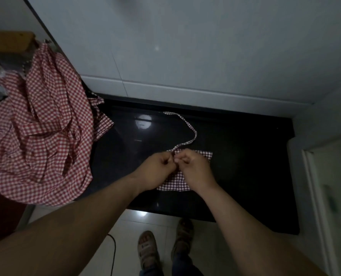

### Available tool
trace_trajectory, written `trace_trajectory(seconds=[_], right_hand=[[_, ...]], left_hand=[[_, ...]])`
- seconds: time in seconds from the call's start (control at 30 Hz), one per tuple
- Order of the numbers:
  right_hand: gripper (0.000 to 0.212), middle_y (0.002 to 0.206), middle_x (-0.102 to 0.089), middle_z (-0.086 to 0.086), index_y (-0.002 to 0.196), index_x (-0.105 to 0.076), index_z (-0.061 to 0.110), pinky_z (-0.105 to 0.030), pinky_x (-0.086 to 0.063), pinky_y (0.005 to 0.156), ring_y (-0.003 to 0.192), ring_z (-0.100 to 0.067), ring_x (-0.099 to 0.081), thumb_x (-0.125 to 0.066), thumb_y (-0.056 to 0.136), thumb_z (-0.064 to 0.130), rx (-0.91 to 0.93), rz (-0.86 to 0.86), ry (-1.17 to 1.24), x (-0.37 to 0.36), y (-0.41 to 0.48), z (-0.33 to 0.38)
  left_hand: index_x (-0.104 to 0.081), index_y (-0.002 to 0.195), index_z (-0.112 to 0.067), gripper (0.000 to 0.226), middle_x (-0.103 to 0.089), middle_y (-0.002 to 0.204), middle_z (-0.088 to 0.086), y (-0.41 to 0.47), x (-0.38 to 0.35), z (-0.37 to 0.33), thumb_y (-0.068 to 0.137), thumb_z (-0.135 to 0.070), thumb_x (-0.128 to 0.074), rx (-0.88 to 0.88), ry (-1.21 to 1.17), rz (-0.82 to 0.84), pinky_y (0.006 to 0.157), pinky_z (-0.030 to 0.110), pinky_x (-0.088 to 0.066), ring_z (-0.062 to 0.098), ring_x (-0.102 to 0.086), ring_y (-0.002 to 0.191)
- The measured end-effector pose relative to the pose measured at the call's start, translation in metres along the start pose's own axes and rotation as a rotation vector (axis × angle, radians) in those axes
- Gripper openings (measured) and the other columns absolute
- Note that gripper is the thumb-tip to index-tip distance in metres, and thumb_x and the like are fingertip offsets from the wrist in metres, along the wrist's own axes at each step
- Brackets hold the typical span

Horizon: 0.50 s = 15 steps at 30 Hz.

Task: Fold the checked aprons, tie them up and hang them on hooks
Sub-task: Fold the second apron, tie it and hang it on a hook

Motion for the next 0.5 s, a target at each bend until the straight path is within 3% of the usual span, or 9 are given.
trace_trajectory(seconds=[0.1,0.17,0.23,0.33,0.43,0.5], right_hand=[[0.027,0.086,-0.076,0.009,0.085,-0.071,0.032,-0.028,-0.056,0.078,0.082,-0.005,-0.07,-0.066,0.091,0.006,0.033,0.06,-0.075,-0.003,-0.001,0.0],[0.018,0.084,-0.076,0.009,0.083,-0.075,0.028,-0.026,-0.054,0.074,0.08,-0.001,-0.069,-0.069,0.091,0.013,0.051,0.099,-0.101,-0.004,-0.004,-0.002],[0.007,0.09,-0.078,0.008,0.092,-0.081,0.019,-0.027,-0.056,0.081,0.086,0.0,-0.07,-0.074,0.091,0.019,0.021,0.132,-0.078,-0.005,-0.005,-0.006],[0.011,0.091,-0.078,0.012,0.098,-0.082,0.017,-0.025,-0.056,0.085,0.088,0.003,-0.07,-0.076,0.089,0.018,0.005,0.171,-0.043,-0.006,-0.005,-0.007],[0.021,0.089,-0.076,0.012,0.092,-0.079,0.025,-0.021,-0.055,0.082,0.085,0.005,-0.069,-0.068,0.09,0.008,-0.032,0.158,-0.02,-0.001,-0.005,-0.005],[0.03,0.084,-0.074,0.009,0.081,-0.073,0.026,-0.02,-0.053,0.075,0.078,0.006,-0.066,-0.062,0.091,0.0,-0.037,0.168,-0.012,0.001,-0.006,-0.002]], left_hand=[[-0.058,0.072,-0.017,0.025,-0.059,0.082,0.0,0.004,0.012,-0.027,0.092,-0.028,-0.066,-0.121,0.374,-0.158,0.07,0.032,-0.048,0.014,-0.057,0.075],[-0.06,0.071,-0.015,0.025,-0.059,0.081,0.002,0.014,0.025,-0.044,0.091,-0.03,-0.067,-0.093,0.403,-0.234,0.069,0.033,-0.049,0.018,-0.059,0.076],[-0.061,0.068,-0.015,0.027,-0.064,0.071,0.003,0.025,0.023,-0.05,0.09,-0.03,-0.068,-0.01,0.418,-0.144,0.065,0.033,-0.05,0.021,-0.063,0.07],[-0.063,0.067,-0.014,0.03,-0.065,0.066,0.003,0.033,0.012,-0.057,0.091,-0.032,-0.069,-0.02,0.451,-0.075,0.063,0.031,-0.05,0.02,-0.064,0.067],[-0.066,0.081,-0.019,0.03,-0.069,0.076,-0.004,0.024,0.003,-0.068,0.097,-0.044,-0.066,-0.2,0.433,-0.017,0.067,0.032,-0.051,0.011,-0.065,0.072],[-0.058,0.098,-0.026,0.023,-0.068,0.088,-0.011,0.01,0.003,-0.072,0.1,-0.049,-0.056,-0.365,0.574,0.028,0.076,0.034,-0.047,0.008,-0.065,0.079]])
Point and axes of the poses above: each hand's wrist, its own y-axis towards the middle knuckle, its own x-axis out of the back of the hand, z = x × y, the point moved 8 cm from there along y, towards the middle knuckle
